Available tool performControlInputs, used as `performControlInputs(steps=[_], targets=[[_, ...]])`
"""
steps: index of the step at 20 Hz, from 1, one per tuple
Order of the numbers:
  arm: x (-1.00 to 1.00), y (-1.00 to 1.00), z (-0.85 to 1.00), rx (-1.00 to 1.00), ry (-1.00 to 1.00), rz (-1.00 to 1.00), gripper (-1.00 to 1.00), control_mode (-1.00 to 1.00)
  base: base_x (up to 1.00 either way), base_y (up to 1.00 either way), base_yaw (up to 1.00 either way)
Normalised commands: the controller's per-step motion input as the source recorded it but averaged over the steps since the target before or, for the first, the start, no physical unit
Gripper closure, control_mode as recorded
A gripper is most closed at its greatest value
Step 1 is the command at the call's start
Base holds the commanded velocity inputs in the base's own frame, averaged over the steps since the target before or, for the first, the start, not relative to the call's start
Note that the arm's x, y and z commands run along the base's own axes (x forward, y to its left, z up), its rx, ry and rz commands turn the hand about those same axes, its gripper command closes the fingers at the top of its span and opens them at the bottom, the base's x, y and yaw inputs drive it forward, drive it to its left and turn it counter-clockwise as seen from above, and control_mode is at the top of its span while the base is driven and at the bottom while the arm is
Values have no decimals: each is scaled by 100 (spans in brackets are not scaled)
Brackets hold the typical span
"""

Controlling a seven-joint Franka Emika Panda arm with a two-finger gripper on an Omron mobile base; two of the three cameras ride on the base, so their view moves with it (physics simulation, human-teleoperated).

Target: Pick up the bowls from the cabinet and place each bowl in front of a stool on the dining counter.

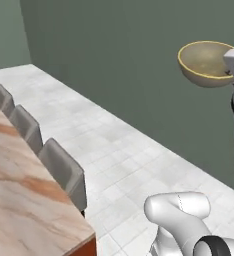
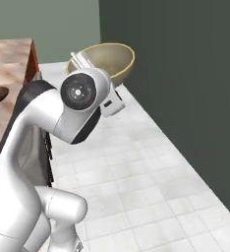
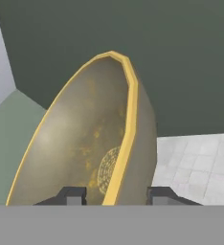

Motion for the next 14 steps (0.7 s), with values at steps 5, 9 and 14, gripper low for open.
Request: performControlInputs(steps=[5,9,14], targets=[[0,0,0,0,0,0,100,100,99,-41,70],[0,0,0,0,0,0,100,100,91,-19,75],[0,0,0,0,0,0,100,100,39,0,81]])
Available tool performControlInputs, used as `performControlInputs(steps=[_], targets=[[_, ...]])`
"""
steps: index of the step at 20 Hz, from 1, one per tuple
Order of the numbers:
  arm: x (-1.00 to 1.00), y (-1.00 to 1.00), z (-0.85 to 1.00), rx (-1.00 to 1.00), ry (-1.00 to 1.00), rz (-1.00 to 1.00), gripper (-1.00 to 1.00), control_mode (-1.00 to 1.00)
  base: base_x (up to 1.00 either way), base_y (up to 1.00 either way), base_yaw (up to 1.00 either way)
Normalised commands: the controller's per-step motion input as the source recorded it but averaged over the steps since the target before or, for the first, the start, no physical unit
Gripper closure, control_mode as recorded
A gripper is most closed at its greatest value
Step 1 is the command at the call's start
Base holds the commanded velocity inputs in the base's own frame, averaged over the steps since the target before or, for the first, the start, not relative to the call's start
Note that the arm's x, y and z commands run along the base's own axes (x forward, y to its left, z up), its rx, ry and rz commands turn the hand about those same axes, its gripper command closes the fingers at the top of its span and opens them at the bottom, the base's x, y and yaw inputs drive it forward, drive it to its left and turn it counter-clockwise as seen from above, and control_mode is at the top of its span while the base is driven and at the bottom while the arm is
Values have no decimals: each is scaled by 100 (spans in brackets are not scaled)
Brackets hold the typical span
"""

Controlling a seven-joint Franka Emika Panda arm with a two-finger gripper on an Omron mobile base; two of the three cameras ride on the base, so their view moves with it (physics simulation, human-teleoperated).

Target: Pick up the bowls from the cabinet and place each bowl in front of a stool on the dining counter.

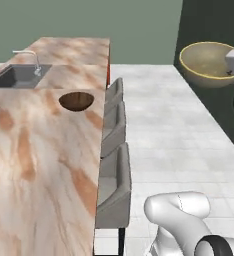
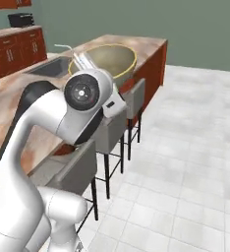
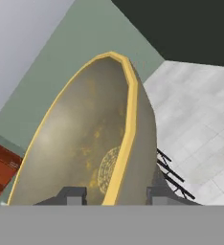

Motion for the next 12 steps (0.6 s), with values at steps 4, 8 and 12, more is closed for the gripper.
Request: performControlInputs(steps=[4,8,12], targets=[[0,0,0,0,0,0,100,100,36,0,84],[0,0,0,0,0,0,100,100,63,-11,80],[0,0,0,0,0,0,100,100,68,-49,70]])
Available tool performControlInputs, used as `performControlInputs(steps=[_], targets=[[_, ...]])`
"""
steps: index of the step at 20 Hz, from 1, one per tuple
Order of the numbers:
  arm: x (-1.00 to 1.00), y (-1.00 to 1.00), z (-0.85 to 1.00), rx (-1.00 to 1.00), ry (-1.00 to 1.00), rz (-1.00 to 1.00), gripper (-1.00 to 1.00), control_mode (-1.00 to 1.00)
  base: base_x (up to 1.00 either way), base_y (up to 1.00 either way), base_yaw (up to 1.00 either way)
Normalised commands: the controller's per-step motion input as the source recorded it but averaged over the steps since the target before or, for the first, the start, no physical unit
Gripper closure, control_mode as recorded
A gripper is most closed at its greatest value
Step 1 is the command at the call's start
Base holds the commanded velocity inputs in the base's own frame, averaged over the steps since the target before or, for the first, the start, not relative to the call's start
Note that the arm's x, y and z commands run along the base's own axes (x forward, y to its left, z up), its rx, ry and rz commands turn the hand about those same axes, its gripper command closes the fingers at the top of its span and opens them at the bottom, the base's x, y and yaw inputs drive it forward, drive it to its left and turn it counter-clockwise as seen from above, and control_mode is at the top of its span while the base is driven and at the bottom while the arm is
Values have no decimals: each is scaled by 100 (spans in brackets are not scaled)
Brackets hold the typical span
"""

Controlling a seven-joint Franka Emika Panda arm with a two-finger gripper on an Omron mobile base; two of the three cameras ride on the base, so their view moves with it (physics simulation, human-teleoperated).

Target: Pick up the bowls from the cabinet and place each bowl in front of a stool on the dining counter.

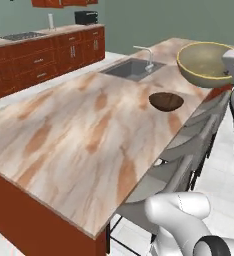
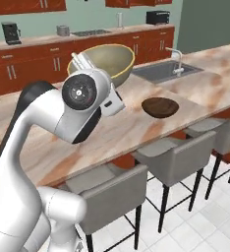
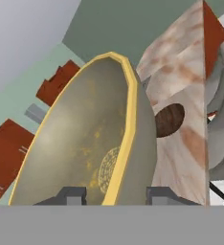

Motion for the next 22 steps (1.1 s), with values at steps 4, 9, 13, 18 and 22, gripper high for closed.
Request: performControlInputs(steps=[4,9,13,18,22], targets=[[0,0,0,0,0,0,100,100,32,-85,59],[0,0,0,0,0,0,100,100,13,-88,59],[0,0,0,0,0,0,100,100,9,-91,56],[0,0,0,0,0,0,100,100,0,-96,44],[0,0,0,0,0,0,100,100,0,-86,42]])
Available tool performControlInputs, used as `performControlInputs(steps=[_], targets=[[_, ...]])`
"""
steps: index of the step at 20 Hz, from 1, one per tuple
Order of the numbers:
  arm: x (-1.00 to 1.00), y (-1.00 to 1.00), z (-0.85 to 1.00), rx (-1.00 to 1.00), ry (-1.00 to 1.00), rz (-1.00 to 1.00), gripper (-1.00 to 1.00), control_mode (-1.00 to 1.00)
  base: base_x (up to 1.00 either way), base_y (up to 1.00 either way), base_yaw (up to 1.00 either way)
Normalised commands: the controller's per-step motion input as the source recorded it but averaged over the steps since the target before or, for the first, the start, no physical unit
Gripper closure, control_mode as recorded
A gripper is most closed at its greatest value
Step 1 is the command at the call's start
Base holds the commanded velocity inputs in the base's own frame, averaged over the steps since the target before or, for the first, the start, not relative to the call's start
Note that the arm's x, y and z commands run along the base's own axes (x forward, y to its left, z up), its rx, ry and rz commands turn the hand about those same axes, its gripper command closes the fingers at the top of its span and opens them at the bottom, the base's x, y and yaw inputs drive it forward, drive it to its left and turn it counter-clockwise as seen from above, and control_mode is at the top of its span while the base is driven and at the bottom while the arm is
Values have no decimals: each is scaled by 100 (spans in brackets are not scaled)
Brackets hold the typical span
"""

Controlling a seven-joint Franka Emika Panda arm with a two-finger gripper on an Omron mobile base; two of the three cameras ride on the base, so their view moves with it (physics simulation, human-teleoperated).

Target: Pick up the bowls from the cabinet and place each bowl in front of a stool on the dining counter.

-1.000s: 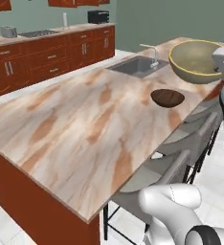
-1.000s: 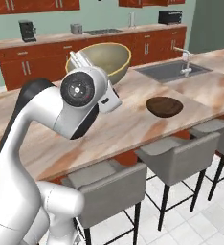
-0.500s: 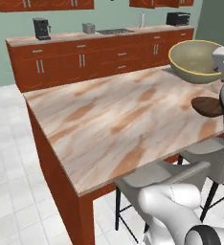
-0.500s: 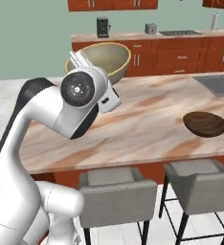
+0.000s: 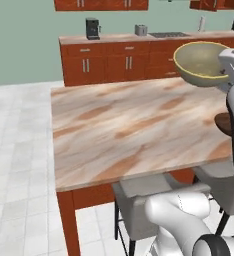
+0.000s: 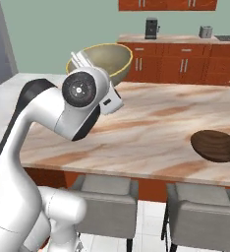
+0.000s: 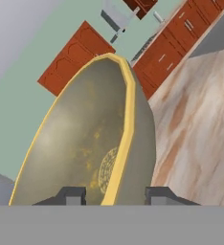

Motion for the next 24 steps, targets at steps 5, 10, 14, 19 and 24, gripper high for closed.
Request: performControlInputs(steps=[5,10,14,19,24], targets=[[0,0,0,0,0,0,100,100,23,-38,31],[0,0,0,0,0,0,100,100,55,-1,15],[0,0,0,0,0,0,100,100,41,0,13],[0,0,0,0,0,0,100,100,41,0,42],[0,0,0,0,0,0,100,100,51,0,43]])
